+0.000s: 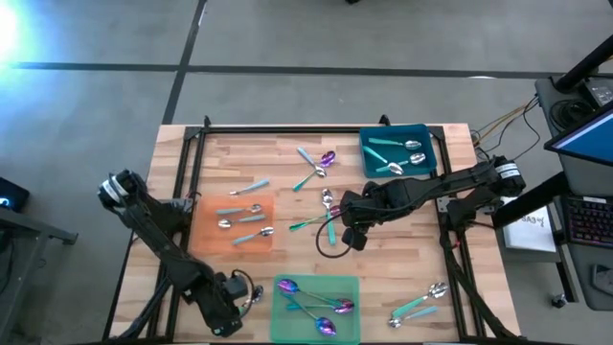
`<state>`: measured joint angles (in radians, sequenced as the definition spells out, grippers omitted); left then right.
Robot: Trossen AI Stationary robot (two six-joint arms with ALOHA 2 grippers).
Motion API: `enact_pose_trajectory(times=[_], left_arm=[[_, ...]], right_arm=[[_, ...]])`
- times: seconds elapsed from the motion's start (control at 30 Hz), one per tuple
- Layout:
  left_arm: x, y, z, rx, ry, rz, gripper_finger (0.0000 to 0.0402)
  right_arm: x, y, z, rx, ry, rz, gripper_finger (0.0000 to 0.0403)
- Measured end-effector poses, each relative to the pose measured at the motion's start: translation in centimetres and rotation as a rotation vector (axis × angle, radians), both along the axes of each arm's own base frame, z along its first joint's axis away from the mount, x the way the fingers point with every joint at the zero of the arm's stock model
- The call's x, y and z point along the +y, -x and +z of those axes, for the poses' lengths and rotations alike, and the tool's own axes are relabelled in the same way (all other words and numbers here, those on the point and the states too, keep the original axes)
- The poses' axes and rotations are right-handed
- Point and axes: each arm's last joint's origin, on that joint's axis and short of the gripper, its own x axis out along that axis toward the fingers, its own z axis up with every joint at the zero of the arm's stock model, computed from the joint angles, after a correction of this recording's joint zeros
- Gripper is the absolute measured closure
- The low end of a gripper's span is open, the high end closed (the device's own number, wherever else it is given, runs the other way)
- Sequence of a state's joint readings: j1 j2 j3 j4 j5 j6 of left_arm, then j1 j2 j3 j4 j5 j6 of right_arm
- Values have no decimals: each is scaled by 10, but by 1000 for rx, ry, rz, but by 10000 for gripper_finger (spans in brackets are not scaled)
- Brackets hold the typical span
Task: Sort silverware by color (type)
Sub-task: Put the bottom left green spoon into the blue bin
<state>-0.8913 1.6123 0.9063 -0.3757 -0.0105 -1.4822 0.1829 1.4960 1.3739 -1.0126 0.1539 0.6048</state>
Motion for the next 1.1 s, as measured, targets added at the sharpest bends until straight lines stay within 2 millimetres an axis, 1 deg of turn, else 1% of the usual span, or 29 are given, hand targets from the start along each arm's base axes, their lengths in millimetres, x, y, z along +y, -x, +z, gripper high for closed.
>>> enact_pose_trajectory(times=[0.1, 0.23, 0.47, 0.57, 0.67, 0.73, 0.83, 0.87, 1.0, 1.1], left_arm=[[-5, -4, -7, 31, -21, 20, 261], [-13, -11, -13, 79, -79, 24, 261], [-20, -15, -26, 321, -306, 18, 261], [-26, -20, -28, 344, -338, -31, 266], [-28, -23, -29, 346, -339, -61, 285], [-27, -23, -28, 342, -330, -56, 308], [-23, -20, -28, 331, -320, -22, 363], [-21, -18, -28, 329, -317, -6, 375], [-12, -11, -28, 332, -319, 13, 376], [-1, -4, -22, 324, -351, 16, 376]], right_arm=[[0, 0, 0, 1, 1, 3, 316], [0, 0, 0, 3, 8, 20, 316], [0, 0, 0, 2, 9, 22, 316], [0, 0, 0, 2, 11, 22, 316], [0, 0, 0, 2, 12, 23, 316], [0, 0, 0, 1, 12, 23, 316], [0, 0, 0, 1, 11, 21, 316], [0, 0, 0, 1, 11, 21, 316], [0, 0, 0, 1, 11, 20, 316], [0, 0, 0, 1, 10, 17, 316]])
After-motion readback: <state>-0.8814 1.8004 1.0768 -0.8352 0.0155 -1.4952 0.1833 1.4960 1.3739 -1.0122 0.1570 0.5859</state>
